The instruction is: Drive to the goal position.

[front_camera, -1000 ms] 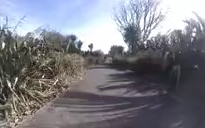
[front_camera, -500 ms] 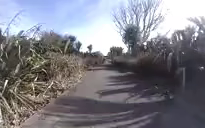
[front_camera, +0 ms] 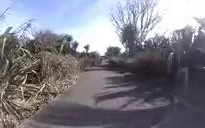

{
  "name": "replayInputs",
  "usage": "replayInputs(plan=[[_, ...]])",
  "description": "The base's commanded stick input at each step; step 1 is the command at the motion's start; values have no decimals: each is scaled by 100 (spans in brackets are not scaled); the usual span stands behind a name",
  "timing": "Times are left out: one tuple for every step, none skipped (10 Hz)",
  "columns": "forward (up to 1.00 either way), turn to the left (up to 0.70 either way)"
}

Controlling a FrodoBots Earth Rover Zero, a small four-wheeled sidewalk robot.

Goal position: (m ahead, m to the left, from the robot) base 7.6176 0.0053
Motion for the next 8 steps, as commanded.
replayInputs(plan=[[45,-27],[45,-27],[45,-27],[45,0],[45,0],[45,0],[45,0],[45,0]])
